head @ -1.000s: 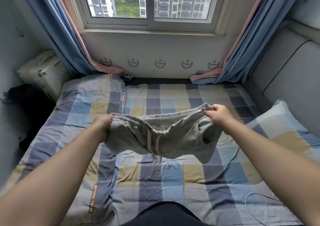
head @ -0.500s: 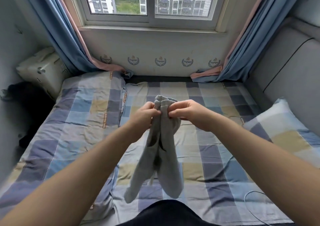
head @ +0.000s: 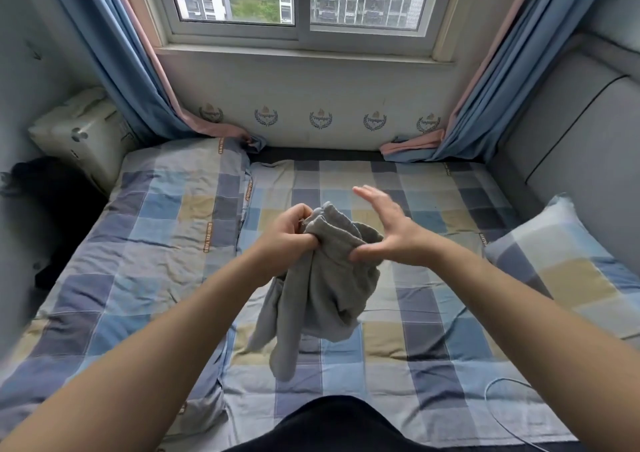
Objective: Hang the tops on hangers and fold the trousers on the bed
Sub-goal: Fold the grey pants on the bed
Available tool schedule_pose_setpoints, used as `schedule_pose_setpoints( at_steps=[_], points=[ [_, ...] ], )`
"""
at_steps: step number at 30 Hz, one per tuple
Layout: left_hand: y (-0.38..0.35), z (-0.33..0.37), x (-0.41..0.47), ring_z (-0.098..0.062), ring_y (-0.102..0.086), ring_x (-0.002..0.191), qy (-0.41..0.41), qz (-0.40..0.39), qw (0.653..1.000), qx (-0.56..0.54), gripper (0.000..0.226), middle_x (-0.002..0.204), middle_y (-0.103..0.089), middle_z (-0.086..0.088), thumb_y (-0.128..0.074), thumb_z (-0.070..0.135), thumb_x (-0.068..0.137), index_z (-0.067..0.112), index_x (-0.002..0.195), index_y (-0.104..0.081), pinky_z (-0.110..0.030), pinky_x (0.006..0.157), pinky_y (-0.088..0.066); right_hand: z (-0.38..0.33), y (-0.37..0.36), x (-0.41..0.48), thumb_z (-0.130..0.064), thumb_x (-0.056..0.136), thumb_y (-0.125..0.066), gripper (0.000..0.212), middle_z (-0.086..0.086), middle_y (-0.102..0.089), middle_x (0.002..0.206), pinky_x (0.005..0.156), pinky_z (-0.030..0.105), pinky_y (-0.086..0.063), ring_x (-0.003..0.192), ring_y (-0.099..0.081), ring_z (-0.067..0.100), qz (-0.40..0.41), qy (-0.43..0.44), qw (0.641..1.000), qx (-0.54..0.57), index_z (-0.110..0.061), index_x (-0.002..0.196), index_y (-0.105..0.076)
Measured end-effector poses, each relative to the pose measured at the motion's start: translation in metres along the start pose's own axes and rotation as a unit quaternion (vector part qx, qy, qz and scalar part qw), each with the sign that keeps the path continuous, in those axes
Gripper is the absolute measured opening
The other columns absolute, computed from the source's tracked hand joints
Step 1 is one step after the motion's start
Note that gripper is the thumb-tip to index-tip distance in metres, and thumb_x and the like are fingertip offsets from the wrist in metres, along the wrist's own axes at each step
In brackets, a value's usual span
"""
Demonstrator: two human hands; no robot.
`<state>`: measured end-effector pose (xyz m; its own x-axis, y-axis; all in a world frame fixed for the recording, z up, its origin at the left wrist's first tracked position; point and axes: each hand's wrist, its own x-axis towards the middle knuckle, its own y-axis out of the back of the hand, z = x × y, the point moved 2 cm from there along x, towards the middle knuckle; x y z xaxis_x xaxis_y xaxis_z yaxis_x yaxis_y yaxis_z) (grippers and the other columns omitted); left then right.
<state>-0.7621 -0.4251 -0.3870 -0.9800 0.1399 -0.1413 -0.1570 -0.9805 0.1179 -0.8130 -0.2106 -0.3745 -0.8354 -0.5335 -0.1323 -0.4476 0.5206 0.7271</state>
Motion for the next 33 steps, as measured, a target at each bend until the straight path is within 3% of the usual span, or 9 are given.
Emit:
schedule_pose_setpoints(
  at_steps=[2,5,8,13,18,20,23,27,33],
  points=[
    [0.000,0.005,-0.001,-0.023,-0.036,0.080,-0.023,-0.041,0.999,0.020,0.022,0.082,-0.043,-0.009,-0.054,0.004,0.067,0.008,0.088,-0.050,-0.037,0.068,-0.029,0.003,-0.008,-0.003,-0.062,0.059,-0.084,0.111,-0.011,-0.037,0.157,0.121,0.046,-0.015,0.146,-0.027,0.017,-0.052,-0.014,0.997,-0.052,-0.047,0.152,-0.025],
    [0.001,0.008,-0.001,-0.020,-0.039,0.079,-0.040,-0.046,0.997,0.048,0.019,0.081,-0.044,-0.008,-0.053,0.004,0.068,0.009,0.086,-0.051,-0.033,0.070,-0.032,0.004,-0.025,-0.007,-0.040,0.066,-0.084,0.068,-0.007,-0.069,0.115,0.103,0.043,-0.050,0.114,-0.062,0.020,-0.099,-0.037,0.993,0.044,-0.041,0.128,-0.056],
    [0.004,0.002,0.000,-0.016,-0.043,0.075,-0.034,-0.007,0.997,0.066,0.016,0.078,-0.047,-0.005,-0.053,0.005,0.070,0.010,0.086,-0.052,-0.029,0.067,-0.036,0.013,-0.048,-0.013,-0.013,0.074,-0.080,0.047,-0.001,-0.072,0.102,0.080,0.030,-0.058,0.096,-0.069,0.016,-0.101,-0.064,0.984,0.134,-0.026,0.116,-0.063],
    [0.007,-0.032,0.006,-0.014,-0.044,0.070,-0.003,0.073,0.993,0.095,0.019,0.074,-0.050,-0.002,-0.053,-0.005,0.077,0.013,0.082,-0.053,-0.028,0.065,-0.037,0.049,-0.088,-0.026,-0.008,0.071,-0.068,0.009,-0.014,-0.058,0.061,0.055,0.019,-0.046,0.063,-0.056,0.009,-0.128,-0.138,0.976,0.113,-0.016,0.070,-0.063],
    [0.011,-0.066,0.018,-0.006,-0.053,0.063,0.035,0.123,0.982,0.140,0.030,0.074,-0.063,0.003,-0.053,-0.008,0.080,0.021,0.084,-0.059,-0.018,0.055,-0.041,0.083,-0.083,-0.027,-0.008,0.073,-0.062,0.016,0.010,-0.059,0.074,0.061,0.046,-0.056,0.071,-0.060,0.025,-0.031,-0.204,0.967,0.147,0.001,0.086,-0.062],
    [0.010,-0.070,0.028,-0.004,-0.055,0.062,0.036,0.122,0.975,0.180,0.033,0.072,-0.064,0.006,-0.051,-0.009,0.078,0.021,0.085,-0.064,-0.020,0.056,-0.041,0.093,-0.071,-0.019,0.001,0.078,-0.061,0.008,0.013,-0.055,0.075,0.060,0.041,-0.050,0.073,-0.054,0.024,0.028,-0.195,0.974,0.113,-0.004,0.080,-0.056],
    [0.008,-0.066,0.054,-0.017,-0.052,0.071,0.032,0.125,0.967,0.220,0.031,0.072,-0.063,-0.003,-0.049,-0.008,0.076,0.017,0.080,-0.065,-0.029,0.066,-0.040,0.099,-0.044,-0.002,0.001,0.079,-0.062,0.022,0.010,-0.055,0.074,0.062,0.037,-0.046,0.073,-0.052,0.025,0.088,-0.192,0.975,0.074,-0.016,0.074,-0.050],
    [-0.002,-0.049,0.092,-0.018,-0.052,0.072,0.030,0.129,0.973,0.187,0.034,0.079,-0.064,-0.006,-0.051,-0.009,0.081,0.023,0.079,-0.064,-0.029,0.068,-0.041,0.108,0.000,0.016,-0.008,0.081,-0.064,0.012,0.007,-0.062,0.079,0.068,0.038,-0.046,0.081,-0.058,0.034,0.165,-0.177,0.970,0.027,-0.017,0.083,-0.057],
    [-0.022,-0.014,0.120,-0.010,-0.055,0.064,-0.036,0.143,0.980,0.130,0.028,0.078,-0.065,-0.002,-0.061,-0.002,0.086,0.025,0.082,-0.068,-0.033,0.066,-0.046,0.106,0.053,0.006,-0.013,0.082,-0.065,0.010,0.003,-0.065,0.077,0.064,0.037,-0.044,0.075,-0.057,0.027,0.254,-0.111,0.961,-0.006,-0.015,0.090,-0.059]
  ],
)
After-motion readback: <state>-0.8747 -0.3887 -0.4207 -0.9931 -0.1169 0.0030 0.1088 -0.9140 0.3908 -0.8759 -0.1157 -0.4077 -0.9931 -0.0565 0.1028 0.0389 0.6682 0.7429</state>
